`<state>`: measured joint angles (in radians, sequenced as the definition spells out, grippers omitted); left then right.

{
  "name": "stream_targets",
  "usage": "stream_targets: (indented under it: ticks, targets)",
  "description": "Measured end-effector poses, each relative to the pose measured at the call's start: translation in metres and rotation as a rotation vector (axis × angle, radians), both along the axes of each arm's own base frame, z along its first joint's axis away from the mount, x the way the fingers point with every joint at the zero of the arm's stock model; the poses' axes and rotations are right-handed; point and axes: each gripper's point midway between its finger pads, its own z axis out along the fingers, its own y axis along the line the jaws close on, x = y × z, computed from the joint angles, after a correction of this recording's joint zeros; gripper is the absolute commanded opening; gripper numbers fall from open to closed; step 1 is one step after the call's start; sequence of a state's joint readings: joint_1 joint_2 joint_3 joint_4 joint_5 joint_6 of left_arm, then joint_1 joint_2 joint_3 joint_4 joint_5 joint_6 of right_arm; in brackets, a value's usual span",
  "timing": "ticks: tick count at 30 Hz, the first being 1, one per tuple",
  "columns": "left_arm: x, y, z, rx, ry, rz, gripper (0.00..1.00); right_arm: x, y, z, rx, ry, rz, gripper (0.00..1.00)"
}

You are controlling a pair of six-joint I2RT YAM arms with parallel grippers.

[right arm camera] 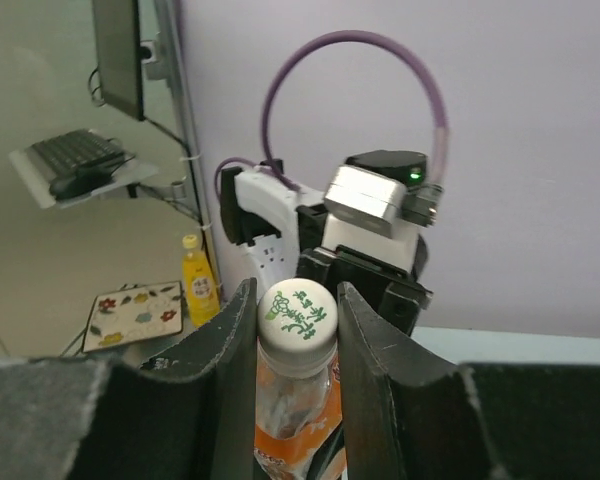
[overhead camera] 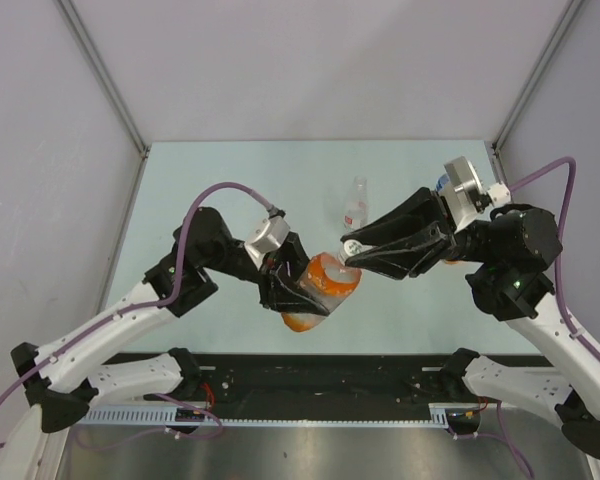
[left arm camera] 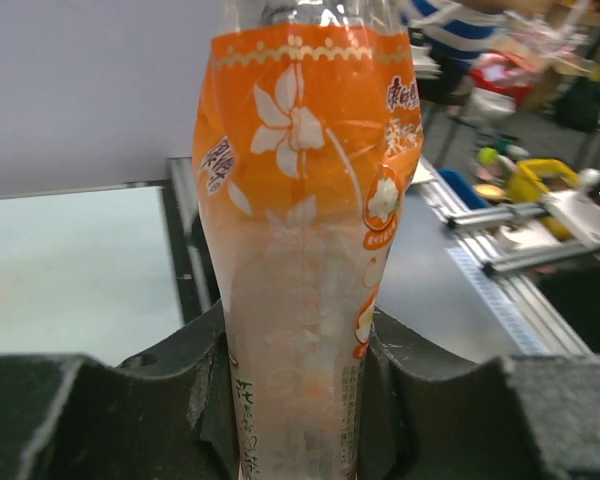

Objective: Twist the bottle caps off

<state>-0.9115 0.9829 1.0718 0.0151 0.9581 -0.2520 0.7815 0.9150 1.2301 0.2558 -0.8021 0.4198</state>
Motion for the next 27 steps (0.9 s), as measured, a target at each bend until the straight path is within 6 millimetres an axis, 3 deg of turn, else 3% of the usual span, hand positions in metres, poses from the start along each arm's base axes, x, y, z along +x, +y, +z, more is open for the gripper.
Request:
stream_targets:
  ticks: [11,27]
  targets:
    - [-0.035,0.006,0.001,0.029,0.118,-0.358,0.00,-0.041,-0.011,-0.005,-0.031,-0.182,0.237,0.00]
    - [-0.044,0.011,-0.010,0.129,0.221,-0.566,0.00,-0.062,-0.017,-0.017,-0.071,-0.314,0.425,0.00]
